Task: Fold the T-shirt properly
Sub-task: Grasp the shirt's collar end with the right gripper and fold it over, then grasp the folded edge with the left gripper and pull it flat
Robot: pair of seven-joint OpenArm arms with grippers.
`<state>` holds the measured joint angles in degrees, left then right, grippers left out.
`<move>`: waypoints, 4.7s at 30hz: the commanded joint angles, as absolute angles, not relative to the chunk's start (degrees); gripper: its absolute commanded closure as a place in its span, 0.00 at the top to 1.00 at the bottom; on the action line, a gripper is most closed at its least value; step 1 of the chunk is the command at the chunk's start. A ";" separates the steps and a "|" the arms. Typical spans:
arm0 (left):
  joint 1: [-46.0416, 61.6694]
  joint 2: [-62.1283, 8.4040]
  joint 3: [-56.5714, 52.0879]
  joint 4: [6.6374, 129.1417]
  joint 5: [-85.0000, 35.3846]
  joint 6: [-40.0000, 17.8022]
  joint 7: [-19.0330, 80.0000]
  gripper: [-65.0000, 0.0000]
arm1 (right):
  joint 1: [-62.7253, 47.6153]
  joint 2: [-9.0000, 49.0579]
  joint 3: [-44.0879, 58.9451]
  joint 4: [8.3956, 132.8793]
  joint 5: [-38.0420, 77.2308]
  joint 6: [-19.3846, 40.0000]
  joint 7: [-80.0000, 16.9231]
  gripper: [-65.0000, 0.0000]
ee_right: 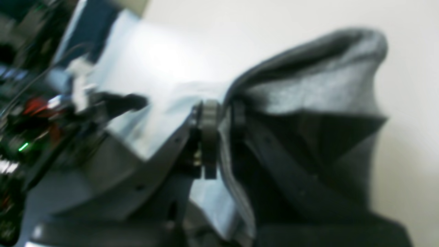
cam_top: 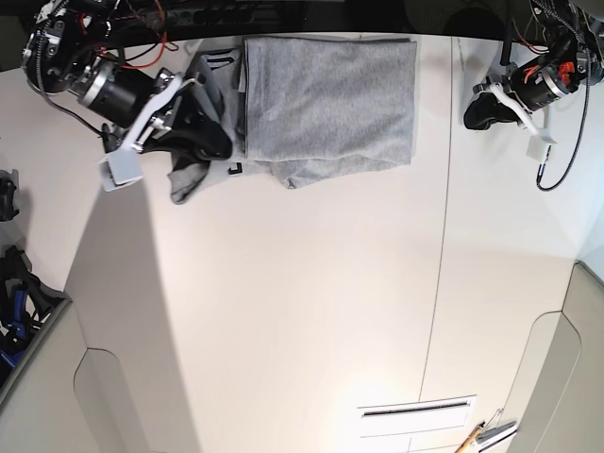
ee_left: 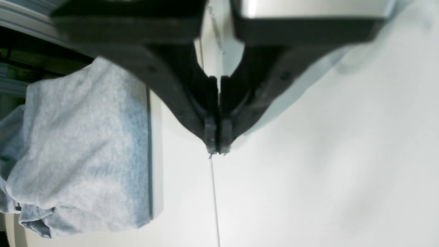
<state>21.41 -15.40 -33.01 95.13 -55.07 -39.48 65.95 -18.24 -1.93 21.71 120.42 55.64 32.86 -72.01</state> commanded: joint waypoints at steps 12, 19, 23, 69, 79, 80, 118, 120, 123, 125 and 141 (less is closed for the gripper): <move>21.30 -16.19 -33.34 95.81 -56.27 -40.00 64.93 0.00 | -17.78 -1.96 -3.84 121.45 50.24 33.28 -64.99 0.00; 21.32 -16.16 -33.34 95.31 -54.48 -40.00 64.90 0.00 | -16.75 -1.93 -14.41 121.36 42.41 33.23 -59.22 0.00; 21.32 -16.14 -33.34 95.26 -54.54 -40.00 64.93 0.00 | -15.38 -1.93 -18.61 121.34 39.35 33.23 -58.00 0.00; 23.35 -14.94 -33.28 95.26 -54.28 -40.00 64.36 0.00 | -5.61 -7.75 -26.92 107.20 43.70 33.30 -47.81 0.51; 23.03 -16.56 -36.10 95.39 -62.06 -40.00 63.29 0.00 | 6.68 -8.71 -19.88 108.20 26.57 31.05 -55.99 0.51; 23.05 -16.73 -37.34 95.42 -63.77 -40.00 63.68 0.08 | 7.31 -8.69 -17.65 108.20 26.04 31.03 -58.06 0.51; 29.36 -17.93 -20.05 114.21 -68.07 -40.00 66.59 0.49 | -3.51 0.30 15.46 108.20 44.60 32.42 -66.65 0.50; 29.19 -17.93 -20.29 114.21 -66.00 -40.00 66.13 0.49 | -3.53 0.30 15.46 108.20 44.58 32.42 -66.65 0.50; 28.84 -17.93 -20.51 114.21 -63.05 -40.00 65.69 0.49 | -3.51 0.30 15.46 108.20 44.58 32.42 -66.63 0.50; 28.71 -17.93 -20.51 114.21 -61.73 -40.00 64.97 0.49 | -3.51 0.30 15.46 108.20 44.60 32.42 -66.63 0.50; 28.42 -17.93 -20.60 114.21 -55.59 -38.48 62.33 0.49 | -3.51 0.30 15.46 108.20 44.58 32.42 -66.46 0.50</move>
<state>28.56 -17.32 -20.27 113.27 -54.54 -38.41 63.64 -4.14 0.14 15.42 107.20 43.27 31.97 -67.75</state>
